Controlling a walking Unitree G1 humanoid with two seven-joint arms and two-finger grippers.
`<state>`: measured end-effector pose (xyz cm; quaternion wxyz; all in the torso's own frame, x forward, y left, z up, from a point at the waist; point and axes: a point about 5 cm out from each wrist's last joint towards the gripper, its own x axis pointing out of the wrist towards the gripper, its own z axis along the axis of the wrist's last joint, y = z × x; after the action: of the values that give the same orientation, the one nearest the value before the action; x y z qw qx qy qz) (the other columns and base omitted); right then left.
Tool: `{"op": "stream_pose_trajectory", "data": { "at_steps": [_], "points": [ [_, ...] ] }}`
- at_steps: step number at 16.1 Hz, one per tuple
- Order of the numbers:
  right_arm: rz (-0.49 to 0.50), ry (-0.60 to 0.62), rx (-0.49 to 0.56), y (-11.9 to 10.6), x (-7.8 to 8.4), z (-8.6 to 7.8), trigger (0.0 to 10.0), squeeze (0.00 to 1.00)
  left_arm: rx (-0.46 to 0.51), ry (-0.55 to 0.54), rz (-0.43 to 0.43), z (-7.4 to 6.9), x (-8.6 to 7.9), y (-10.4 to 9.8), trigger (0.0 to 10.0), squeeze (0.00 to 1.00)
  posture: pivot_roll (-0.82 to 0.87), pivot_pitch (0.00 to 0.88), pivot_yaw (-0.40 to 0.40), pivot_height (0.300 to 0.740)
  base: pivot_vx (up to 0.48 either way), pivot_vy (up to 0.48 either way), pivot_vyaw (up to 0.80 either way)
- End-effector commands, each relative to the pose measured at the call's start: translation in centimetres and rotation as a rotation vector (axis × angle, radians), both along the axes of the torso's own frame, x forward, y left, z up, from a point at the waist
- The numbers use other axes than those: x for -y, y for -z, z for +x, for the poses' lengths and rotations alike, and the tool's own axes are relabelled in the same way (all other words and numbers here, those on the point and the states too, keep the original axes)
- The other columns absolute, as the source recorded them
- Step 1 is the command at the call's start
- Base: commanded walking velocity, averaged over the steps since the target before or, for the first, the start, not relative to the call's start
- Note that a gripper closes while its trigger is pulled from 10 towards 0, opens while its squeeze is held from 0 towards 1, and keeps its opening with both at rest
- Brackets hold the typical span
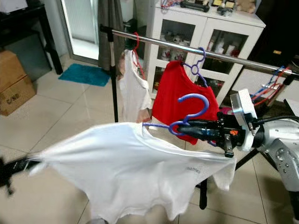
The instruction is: Hang hanger
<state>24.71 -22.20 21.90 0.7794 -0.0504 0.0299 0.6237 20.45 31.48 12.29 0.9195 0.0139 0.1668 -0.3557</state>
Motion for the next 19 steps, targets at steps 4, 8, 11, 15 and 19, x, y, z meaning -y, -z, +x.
{"op": "stream_pose_trajectory", "data": {
  "at_steps": [4, 8, 11, 15, 19],
  "points": [
    [-0.001, 0.01, 0.038, -0.6, -0.3, 0.4, 10.0, 0.0, 0.119, 0.143, -0.067, 2.6, 3.6, -3.2, 10.0, 1.0, 0.08, 0.0, -0.046, 0.74, 0.0, 0.0, 0.0],
    [-0.025, 0.055, 0.049, -0.2, -1.5, 1.3, 10.0, 0.0, 0.157, 0.344, -0.1, 4.4, 8.4, -4.5, 10.0, 1.0, 0.08, 0.0, -0.041, 0.74, 0.0, 0.0, 0.0],
    [-0.071, 0.191, 0.063, 0.2, -1.1, 2.6, 10.0, 0.0, 0.169, 0.385, -0.098, 4.9, 9.4, -5.3, 10.0, 1.0, 0.07, 0.0, -0.036, 0.74, 0.0, 0.0, 0.0],
    [-0.097, 0.259, 0.067, 0.3, 0.4, 2.8, 10.0, 0.0, 0.131, 0.292, -0.043, 4.7, 6.6, -5.2, 10.0, 1.0, 0.07, 0.0, -0.037, 0.74, 0.0, 0.0, 0.0],
    [-0.168, 0.276, 0.091, 0.7, 0.3, 3.4, 10.0, 0.0, 0.197, 0.28, -0.052, 5.3, 5.2, -8.2, 10.0, 1.0, 0.08, 0.0, -0.052, 0.74, 0.0, 0.0, 0.0]
  ]
}}
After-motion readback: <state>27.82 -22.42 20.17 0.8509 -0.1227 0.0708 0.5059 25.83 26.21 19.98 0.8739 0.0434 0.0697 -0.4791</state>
